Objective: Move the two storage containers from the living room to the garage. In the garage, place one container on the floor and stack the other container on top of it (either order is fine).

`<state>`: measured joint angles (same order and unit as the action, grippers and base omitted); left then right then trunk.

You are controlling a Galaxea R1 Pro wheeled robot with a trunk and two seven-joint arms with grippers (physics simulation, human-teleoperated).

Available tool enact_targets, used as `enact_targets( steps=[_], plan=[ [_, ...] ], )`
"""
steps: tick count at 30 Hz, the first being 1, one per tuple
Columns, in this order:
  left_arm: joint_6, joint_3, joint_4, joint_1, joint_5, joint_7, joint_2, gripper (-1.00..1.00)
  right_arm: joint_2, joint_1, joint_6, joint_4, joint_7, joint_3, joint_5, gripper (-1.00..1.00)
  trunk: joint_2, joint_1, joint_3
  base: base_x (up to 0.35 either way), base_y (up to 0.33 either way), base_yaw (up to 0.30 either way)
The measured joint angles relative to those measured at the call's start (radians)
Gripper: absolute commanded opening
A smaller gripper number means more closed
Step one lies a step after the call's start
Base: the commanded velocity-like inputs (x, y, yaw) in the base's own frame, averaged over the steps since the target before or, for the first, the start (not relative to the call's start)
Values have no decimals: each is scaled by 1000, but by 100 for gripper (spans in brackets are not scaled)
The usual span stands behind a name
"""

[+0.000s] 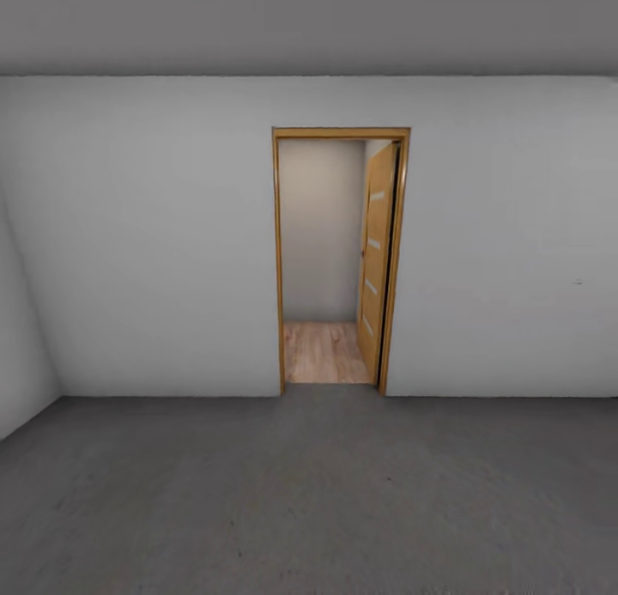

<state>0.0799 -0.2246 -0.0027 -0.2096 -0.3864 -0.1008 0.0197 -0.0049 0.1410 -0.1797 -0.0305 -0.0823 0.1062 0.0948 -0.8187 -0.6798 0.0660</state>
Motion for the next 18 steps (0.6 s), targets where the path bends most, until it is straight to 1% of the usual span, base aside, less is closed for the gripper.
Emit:
enact_targets(
  steps=[13,15,18],
  plan=[
    [-1,0,0,0,-3,0,-2,100,0,0,0,0,0,0,1,100,0,0,0,0,0,-287],
    [-1,0,-1,0,-3,0,-2,100,0,0,0,0,-1,0,1,100,0,0,0,27,0,-133],
    [-4,1,0,0,-4,0,-4,100,0,0,0,0,-1,0,0,100,0,0,0,193,0,-52]
  ],
)
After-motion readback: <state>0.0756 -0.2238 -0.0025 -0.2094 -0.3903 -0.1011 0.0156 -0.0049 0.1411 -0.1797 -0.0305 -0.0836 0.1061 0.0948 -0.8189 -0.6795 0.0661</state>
